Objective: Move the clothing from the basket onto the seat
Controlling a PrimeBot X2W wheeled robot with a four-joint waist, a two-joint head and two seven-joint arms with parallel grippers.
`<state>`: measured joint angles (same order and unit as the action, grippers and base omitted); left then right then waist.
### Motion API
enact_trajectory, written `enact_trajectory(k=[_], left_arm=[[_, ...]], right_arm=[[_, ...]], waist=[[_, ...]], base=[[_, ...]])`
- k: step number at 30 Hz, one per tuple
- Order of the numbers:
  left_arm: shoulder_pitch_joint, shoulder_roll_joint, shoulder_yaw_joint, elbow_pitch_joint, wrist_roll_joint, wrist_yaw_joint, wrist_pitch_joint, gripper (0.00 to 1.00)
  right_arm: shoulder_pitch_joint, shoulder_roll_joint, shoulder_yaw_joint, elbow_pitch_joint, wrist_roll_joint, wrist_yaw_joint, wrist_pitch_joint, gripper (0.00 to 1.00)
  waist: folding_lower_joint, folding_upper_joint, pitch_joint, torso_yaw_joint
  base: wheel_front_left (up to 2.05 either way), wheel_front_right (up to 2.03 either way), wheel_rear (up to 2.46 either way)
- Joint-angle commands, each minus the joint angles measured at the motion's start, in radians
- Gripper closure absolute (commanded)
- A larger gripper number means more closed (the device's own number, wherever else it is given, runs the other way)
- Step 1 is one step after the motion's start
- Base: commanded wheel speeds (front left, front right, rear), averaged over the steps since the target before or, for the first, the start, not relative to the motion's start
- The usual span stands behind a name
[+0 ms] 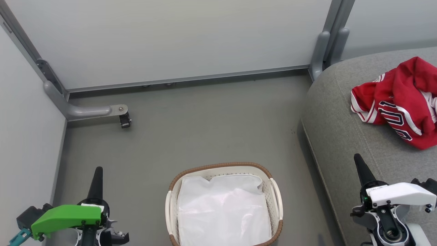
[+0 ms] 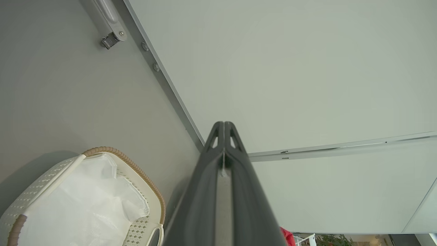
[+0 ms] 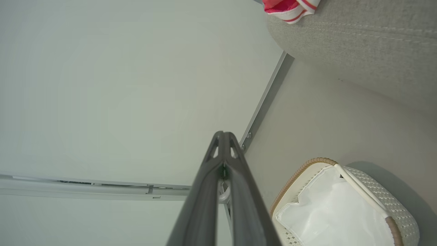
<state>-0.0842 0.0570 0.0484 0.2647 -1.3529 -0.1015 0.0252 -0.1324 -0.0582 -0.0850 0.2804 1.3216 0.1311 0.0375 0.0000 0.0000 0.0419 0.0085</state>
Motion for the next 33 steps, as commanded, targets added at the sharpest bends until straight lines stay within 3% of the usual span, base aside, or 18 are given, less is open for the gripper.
enact_trajectory(k=[1, 33], left_arm=[[-0.024, 0.008, 0.007, -0.009, -0.023, -0.006, 0.006, 1.0], [-0.031, 0.006, 0.05, -0.02, -0.241, -0.029, 0.071, 1.0]], right_arm=[[0.01, -0.003, -0.005, -0.011, 0.026, 0.0, 0.008, 1.0], [0.027, 0.006, -0.028, -0.035, 0.26, 0.0, 0.071, 1.0]], waist=[[0.0, 0.0, -0.002, 0.0], [0.0, 0.0, -0.033, -0.007]], base=[[0.0, 0.0, 0.0], [0.0, 0.0, 0.0]])
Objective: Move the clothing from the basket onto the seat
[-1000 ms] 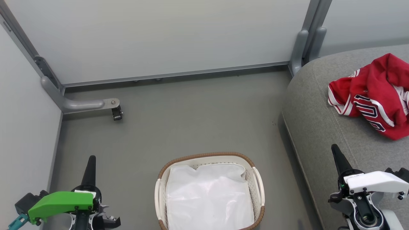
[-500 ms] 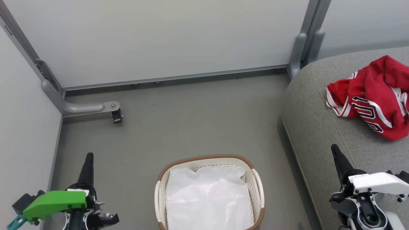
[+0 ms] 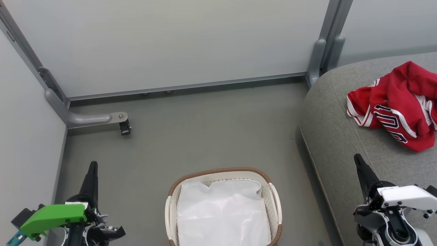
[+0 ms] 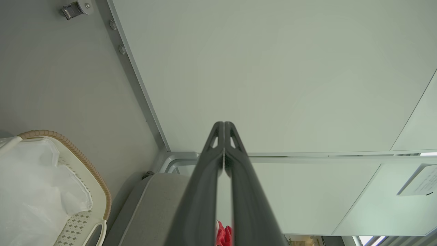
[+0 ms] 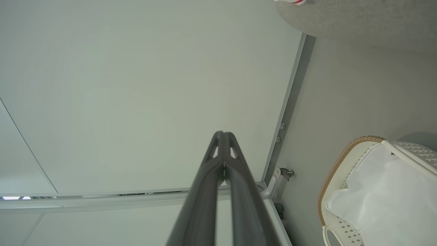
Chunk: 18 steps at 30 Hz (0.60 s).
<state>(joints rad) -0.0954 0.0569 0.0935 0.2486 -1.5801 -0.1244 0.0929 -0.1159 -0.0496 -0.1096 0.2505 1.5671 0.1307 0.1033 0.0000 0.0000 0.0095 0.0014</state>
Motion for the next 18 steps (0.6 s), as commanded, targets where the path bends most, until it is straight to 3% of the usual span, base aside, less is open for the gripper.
enact_trajectory(k=[1, 18], left_arm=[[-0.019, 0.006, 0.006, -0.004, -0.021, -0.008, 0.005, 1.0], [-0.019, 0.003, 0.014, -0.004, -0.043, -0.01, 0.016, 1.0]], right_arm=[[0.011, -0.003, -0.004, -0.006, 0.021, 0.0, 0.007, 1.0], [0.013, -0.002, -0.007, -0.008, 0.047, 0.0, 0.015, 1.0]], waist=[[0.0, 0.0, -0.002, 0.0], [0.0, 0.0, -0.006, -0.001]], base=[[0.0, 0.0, 0.0], [0.0, 0.0, 0.0]])
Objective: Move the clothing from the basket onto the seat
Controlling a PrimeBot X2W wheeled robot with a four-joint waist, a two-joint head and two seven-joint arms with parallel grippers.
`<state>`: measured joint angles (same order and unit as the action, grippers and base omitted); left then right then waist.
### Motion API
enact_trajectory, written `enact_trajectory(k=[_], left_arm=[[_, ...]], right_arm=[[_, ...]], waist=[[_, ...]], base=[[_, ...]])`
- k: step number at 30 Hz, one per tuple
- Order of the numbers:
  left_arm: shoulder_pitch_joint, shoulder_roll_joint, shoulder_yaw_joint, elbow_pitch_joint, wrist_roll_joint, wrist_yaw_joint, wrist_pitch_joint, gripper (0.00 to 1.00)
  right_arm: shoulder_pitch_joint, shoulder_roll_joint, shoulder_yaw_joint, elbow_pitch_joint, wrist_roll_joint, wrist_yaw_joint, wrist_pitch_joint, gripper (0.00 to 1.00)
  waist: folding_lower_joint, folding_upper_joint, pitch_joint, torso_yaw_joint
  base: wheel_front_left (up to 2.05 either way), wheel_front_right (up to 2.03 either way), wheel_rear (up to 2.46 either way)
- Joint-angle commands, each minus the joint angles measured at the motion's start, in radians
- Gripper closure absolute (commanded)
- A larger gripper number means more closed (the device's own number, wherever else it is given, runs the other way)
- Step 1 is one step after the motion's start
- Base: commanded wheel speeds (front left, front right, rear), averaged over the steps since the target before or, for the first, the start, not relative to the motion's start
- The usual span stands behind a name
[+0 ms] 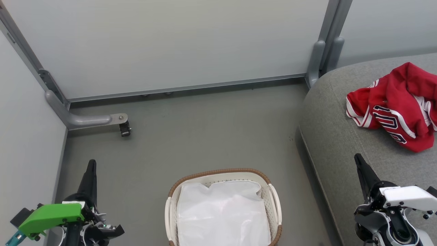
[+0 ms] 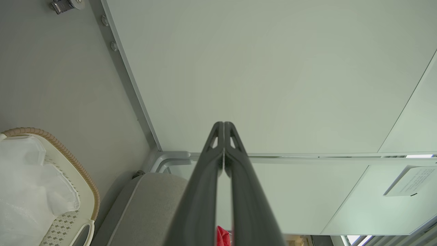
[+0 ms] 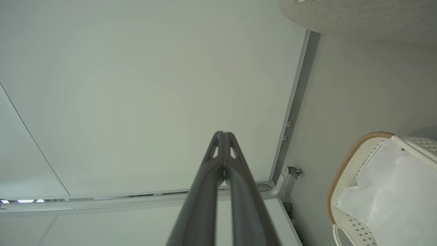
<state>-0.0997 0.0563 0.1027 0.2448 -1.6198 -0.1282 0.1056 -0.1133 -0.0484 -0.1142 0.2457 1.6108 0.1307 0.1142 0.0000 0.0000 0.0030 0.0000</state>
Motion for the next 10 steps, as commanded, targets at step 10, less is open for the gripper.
enact_trajectory(k=[10], left_arm=[[-0.014, 0.002, 0.006, -0.001, -0.001, -0.006, 0.006, 1.0]], right_arm=[[0.011, -0.003, -0.002, -0.004, 0.004, 0.0, 0.004, 1.0]], waist=[[0.0, 0.0, 0.0, 0.0]], base=[[0.0, 0.0, 0.0]])
